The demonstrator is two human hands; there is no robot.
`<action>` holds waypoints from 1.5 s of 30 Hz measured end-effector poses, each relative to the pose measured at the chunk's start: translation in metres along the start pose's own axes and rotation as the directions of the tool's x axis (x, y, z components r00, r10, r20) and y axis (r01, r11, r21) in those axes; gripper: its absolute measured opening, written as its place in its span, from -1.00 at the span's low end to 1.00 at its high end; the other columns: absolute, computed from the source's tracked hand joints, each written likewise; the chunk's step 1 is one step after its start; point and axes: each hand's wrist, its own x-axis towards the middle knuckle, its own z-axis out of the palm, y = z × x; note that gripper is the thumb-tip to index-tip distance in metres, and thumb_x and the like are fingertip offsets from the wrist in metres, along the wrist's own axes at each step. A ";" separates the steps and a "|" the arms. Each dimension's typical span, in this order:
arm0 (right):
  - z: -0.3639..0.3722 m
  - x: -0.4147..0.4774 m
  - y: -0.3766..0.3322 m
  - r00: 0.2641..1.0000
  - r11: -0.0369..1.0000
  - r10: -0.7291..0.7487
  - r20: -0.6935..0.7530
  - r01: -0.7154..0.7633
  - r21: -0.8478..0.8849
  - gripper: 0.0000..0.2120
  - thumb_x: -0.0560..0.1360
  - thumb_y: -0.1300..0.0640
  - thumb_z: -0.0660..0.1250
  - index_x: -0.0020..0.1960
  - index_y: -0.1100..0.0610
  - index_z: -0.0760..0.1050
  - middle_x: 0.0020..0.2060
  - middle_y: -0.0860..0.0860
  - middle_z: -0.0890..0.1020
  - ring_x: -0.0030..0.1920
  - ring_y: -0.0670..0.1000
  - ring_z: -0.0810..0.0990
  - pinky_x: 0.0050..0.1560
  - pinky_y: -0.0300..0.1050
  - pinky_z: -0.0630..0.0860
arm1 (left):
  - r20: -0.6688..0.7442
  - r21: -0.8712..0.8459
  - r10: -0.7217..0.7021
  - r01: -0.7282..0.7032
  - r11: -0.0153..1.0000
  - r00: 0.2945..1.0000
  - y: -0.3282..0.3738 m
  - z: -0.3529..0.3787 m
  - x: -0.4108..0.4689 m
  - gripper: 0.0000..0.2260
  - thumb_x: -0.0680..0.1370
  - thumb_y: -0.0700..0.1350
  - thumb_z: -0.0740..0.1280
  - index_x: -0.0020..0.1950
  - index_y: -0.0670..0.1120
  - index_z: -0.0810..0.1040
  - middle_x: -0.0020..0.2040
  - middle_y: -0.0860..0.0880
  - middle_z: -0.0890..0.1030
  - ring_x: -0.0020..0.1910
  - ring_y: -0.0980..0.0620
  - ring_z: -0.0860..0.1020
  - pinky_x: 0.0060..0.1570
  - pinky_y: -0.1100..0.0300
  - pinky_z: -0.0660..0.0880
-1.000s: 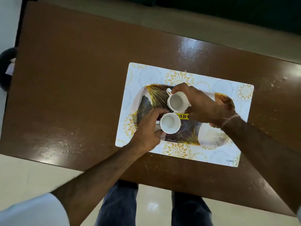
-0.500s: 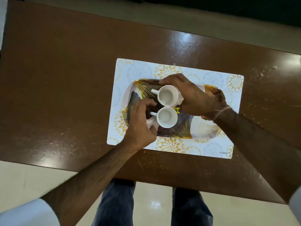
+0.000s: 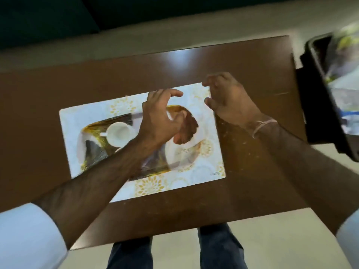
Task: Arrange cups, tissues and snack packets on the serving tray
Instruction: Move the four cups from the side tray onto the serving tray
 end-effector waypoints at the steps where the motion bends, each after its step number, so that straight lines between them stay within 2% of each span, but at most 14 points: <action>1: -0.014 -0.006 0.017 0.999 0.999 0.043 -0.018 -0.043 -0.002 -0.60 0.51 0.15 0.41 0.33 0.16 0.49 0.34 0.11 0.46 0.27 0.12 0.52 0.35 -0.08 0.44 | 0.027 -0.013 -0.006 0.006 1.000 1.000 0.015 0.016 0.009 -0.66 0.42 -0.07 0.40 0.19 -0.04 0.59 0.20 0.02 0.61 0.20 -0.01 0.48 0.26 -0.11 0.41; 4: -0.053 -0.025 0.064 0.990 0.992 0.124 -0.068 -0.123 0.016 -0.61 0.52 0.12 0.40 0.33 0.14 0.49 0.39 0.08 0.42 0.32 0.10 0.51 0.39 0.02 0.43 | 0.099 -0.043 0.017 -0.013 0.999 0.995 0.057 0.065 0.031 -0.69 0.47 -0.05 0.43 0.20 0.01 0.57 0.15 0.12 0.58 0.20 0.02 0.49 0.23 -0.13 0.47; 8: -0.103 -0.054 0.131 0.962 0.977 0.214 -0.171 -0.212 0.033 -0.63 0.52 0.12 0.41 0.31 0.13 0.51 0.38 0.08 0.43 0.30 0.05 0.51 0.35 -0.08 0.45 | 0.208 -0.058 0.094 -0.083 0.995 0.974 0.111 0.137 0.056 -0.68 0.48 -0.05 0.48 0.21 0.06 0.57 0.01 0.34 0.42 0.20 0.01 0.52 0.21 -0.10 0.51; 13: -0.155 -0.098 0.212 0.884 0.937 0.344 -0.317 -0.346 0.051 -0.68 0.48 0.12 0.41 0.21 0.18 0.56 0.21 0.16 0.53 0.17 0.13 0.56 0.23 -0.04 0.49 | 0.346 -0.060 0.184 -0.173 0.983 0.920 0.173 0.229 0.077 -0.70 0.49 0.02 0.44 0.21 0.09 0.54 0.12 0.17 0.52 0.19 0.09 0.48 0.21 0.01 0.49; 17: -0.184 -0.135 0.272 0.783 0.855 0.495 -0.377 -0.516 0.051 -0.64 0.47 0.01 0.40 0.22 0.10 0.55 0.25 0.11 0.52 0.26 0.18 0.50 0.29 0.12 0.42 | 0.432 -0.079 0.253 -0.242 0.967 0.866 0.218 0.295 0.080 -0.71 0.48 -0.04 0.46 0.18 0.00 0.57 0.12 0.07 0.58 0.14 0.06 0.51 0.12 0.15 0.49; 20: -0.197 -0.158 0.308 0.647 0.726 0.614 -0.453 -0.688 0.003 -0.59 0.43 -0.06 0.38 0.24 0.05 0.49 0.30 0.10 0.47 0.33 0.21 0.40 0.28 0.15 0.35 | 0.456 -0.106 0.281 -0.263 0.959 0.844 0.245 0.332 0.078 -0.72 0.45 -0.09 0.49 0.13 -0.05 0.60 0.07 0.02 0.59 0.01 0.05 0.55 0.01 0.23 0.49; 22: -0.201 -0.171 0.331 0.568 0.647 0.671 -0.476 -0.762 0.003 -0.49 0.39 -0.11 0.39 0.27 0.08 0.45 0.31 0.14 0.44 0.32 0.25 0.38 0.24 0.17 0.34 | 0.479 -0.093 0.328 -0.324 0.941 0.814 0.261 0.351 0.076 -0.73 0.46 -0.07 0.48 0.12 -0.07 0.60 0.07 0.01 0.58 0.00 0.03 0.54 0.02 0.14 0.50; 24: -0.204 -0.180 0.351 0.534 0.606 0.727 -0.432 -0.795 0.038 -0.36 0.37 -0.16 0.43 0.33 0.12 0.40 0.30 0.19 0.43 0.30 0.28 0.37 0.24 0.20 0.40 | 0.496 -0.033 0.384 -0.426 0.904 0.779 0.273 0.367 0.077 -0.72 0.49 0.04 0.43 0.14 -0.04 0.59 0.09 0.02 0.59 0.07 -0.01 0.52 0.10 0.03 0.44; 27: -0.204 -0.186 0.376 0.530 0.591 0.782 -0.328 -0.798 0.121 -0.26 0.34 -0.20 0.49 0.39 0.11 0.35 0.28 0.20 0.45 0.27 0.26 0.43 0.25 0.17 0.47 | 0.575 0.138 0.364 -0.526 0.839 0.733 0.286 0.387 0.080 -0.59 0.49 0.23 0.34 0.22 0.02 0.54 0.21 0.04 0.58 0.24 -0.03 0.47 0.20 -0.03 0.26; 31: -0.195 -0.190 0.389 0.536 0.591 0.793 -0.290 -0.792 0.153 -0.30 0.34 -0.11 0.53 0.37 0.11 0.37 0.22 0.24 0.51 0.22 0.25 0.48 0.16 0.05 0.45 | 0.642 0.232 0.294 -0.545 0.805 0.708 0.293 0.405 0.084 -0.61 0.51 0.23 0.36 0.23 0.03 0.55 0.20 -0.02 0.56 0.26 -0.06 0.46 0.17 -0.05 0.21; 36: -0.190 -0.198 0.385 0.514 0.602 0.790 -0.334 -0.752 0.268 -0.33 0.34 -0.07 0.55 0.34 0.10 0.38 0.23 0.16 0.55 0.23 0.18 0.53 0.21 0.08 0.55 | 0.659 0.149 0.243 -0.441 0.885 0.711 0.299 0.403 0.085 -0.80 0.49 0.11 0.45 -0.01 0.10 0.48 0.15 0.02 0.57 0.18 -0.02 0.49 0.04 0.05 0.14; 41: -0.192 -0.203 0.360 0.504 0.645 0.759 -0.412 -0.665 0.375 -0.29 0.34 -0.01 0.59 0.37 0.14 0.35 0.28 0.11 0.53 0.22 0.10 0.52 0.09 -0.20 0.48 | 0.642 -0.048 0.309 -0.365 0.930 0.702 0.293 0.375 0.086 -0.80 0.48 0.00 0.49 -0.06 0.02 0.49 0.10 0.08 0.49 0.19 0.00 0.49 0.24 -0.07 0.40; 43: -0.192 -0.203 0.345 0.522 0.671 0.739 -0.427 -0.627 0.395 -0.27 0.33 0.01 0.60 0.38 0.14 0.35 0.29 0.09 0.52 0.23 0.06 0.50 0.12 -0.23 0.46 | 0.605 -0.108 0.327 -0.332 0.937 0.726 0.286 0.360 0.086 -0.77 0.44 -0.04 0.54 -0.07 0.02 0.49 0.12 0.08 0.47 0.18 0.05 0.47 0.22 0.04 0.43; 45: -0.190 -0.199 0.327 0.549 0.703 0.711 -0.440 -0.578 0.415 -0.26 0.31 0.02 0.61 0.38 0.12 0.36 0.29 0.06 0.53 0.23 0.03 0.51 0.18 -0.17 0.50 | 0.556 -0.148 0.336 -0.307 0.940 0.760 0.277 0.342 0.084 -0.72 0.40 -0.09 0.57 -0.05 0.01 0.50 0.14 0.06 0.49 0.16 0.10 0.46 0.11 0.17 0.43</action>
